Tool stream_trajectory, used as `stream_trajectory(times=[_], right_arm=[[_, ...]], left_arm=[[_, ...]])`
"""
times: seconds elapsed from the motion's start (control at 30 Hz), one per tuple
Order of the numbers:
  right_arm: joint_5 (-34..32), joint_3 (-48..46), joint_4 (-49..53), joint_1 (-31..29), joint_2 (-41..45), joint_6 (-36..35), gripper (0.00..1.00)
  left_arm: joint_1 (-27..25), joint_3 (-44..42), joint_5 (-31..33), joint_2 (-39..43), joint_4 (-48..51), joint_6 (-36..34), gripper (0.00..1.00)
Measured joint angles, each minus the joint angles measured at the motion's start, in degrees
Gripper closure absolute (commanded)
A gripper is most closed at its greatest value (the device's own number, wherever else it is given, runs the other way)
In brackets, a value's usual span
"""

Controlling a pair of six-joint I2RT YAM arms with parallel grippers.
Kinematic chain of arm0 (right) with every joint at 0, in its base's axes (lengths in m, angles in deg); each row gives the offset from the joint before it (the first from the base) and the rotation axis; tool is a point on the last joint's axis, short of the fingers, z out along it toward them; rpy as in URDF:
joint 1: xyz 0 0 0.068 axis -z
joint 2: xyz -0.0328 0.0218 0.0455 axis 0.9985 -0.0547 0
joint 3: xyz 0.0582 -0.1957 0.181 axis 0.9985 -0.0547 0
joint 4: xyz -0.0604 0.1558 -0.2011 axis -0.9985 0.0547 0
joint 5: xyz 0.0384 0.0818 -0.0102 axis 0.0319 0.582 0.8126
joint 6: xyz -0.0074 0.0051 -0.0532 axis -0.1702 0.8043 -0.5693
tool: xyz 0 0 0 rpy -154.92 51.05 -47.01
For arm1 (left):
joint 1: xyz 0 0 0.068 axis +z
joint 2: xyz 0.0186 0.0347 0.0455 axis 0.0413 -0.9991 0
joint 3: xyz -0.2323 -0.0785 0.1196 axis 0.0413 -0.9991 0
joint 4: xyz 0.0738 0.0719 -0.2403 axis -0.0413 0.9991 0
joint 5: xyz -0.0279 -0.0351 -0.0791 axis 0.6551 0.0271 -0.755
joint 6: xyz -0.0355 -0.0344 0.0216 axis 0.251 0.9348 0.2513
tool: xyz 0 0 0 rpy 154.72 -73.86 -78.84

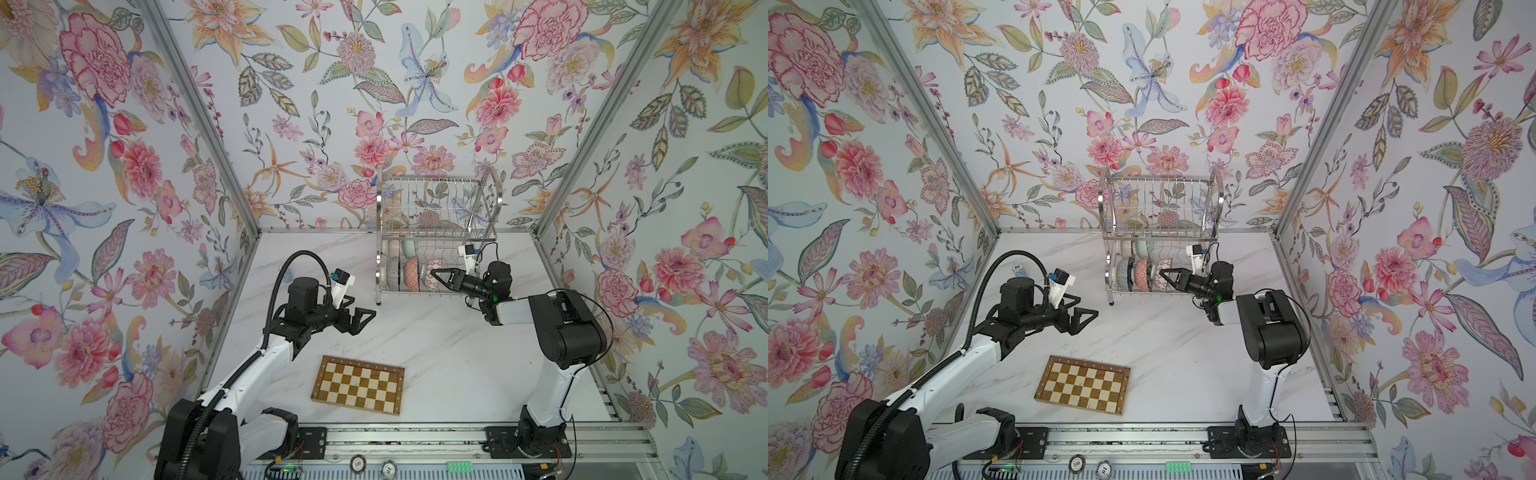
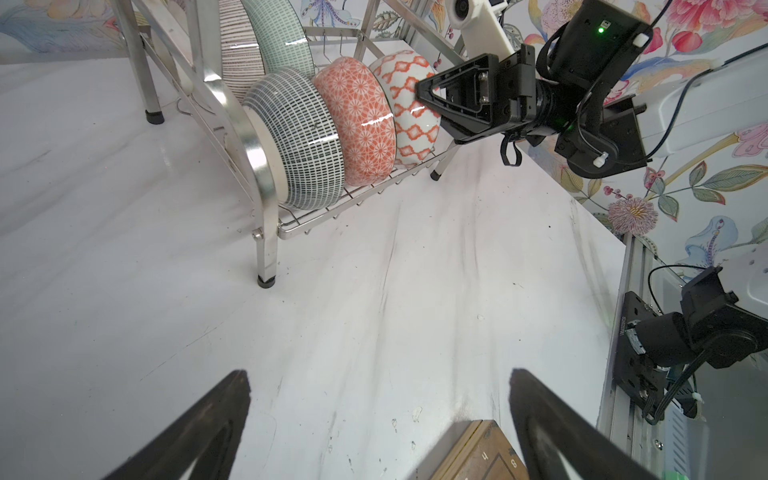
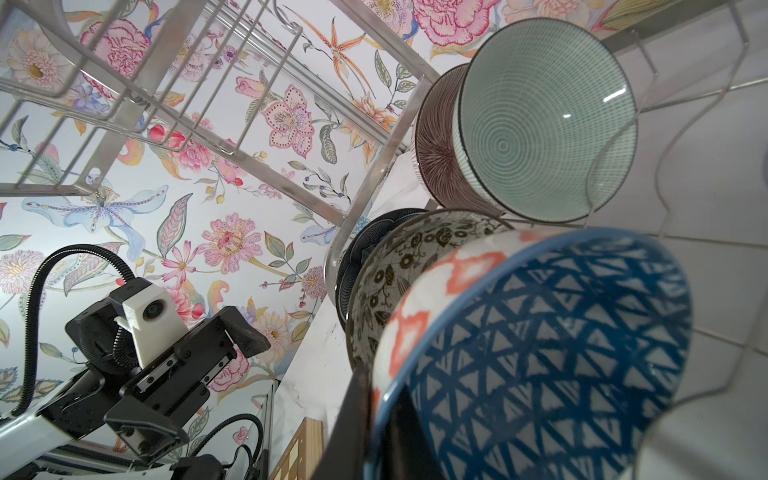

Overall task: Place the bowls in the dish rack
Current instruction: 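Insert the blue bowl into the rack slot beside the leaf-pattern bowl, then open the right gripper and draw it back from the rack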

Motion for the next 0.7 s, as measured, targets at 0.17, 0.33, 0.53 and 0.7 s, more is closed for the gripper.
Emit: stream_trajectory(times=[0.17, 0.33, 0.53, 0.7], right_arm=[[0.0, 0.3, 0.9, 0.4, 0.0, -0.9, 0.85], [0.0, 1.0, 1.2, 0.4, 0.0, -1.4, 0.8], [0.0, 1.1, 2.0, 0.4, 0.0, -2.3, 0.75], [-0.5, 1.1, 3.0, 0.4, 0.0, -2.8, 0.71]], left_arm=[[0.0, 0.0, 0.0, 0.0, 0.0, 0.0, 0.01], [0.0, 0.0, 0.0, 0.0, 0.0, 0.0, 0.01], [0.0, 0.0, 0.0, 0.0, 0.0, 0.0, 0.01], [0.0, 0.0, 0.0, 0.0, 0.0, 0.0, 0.01]])
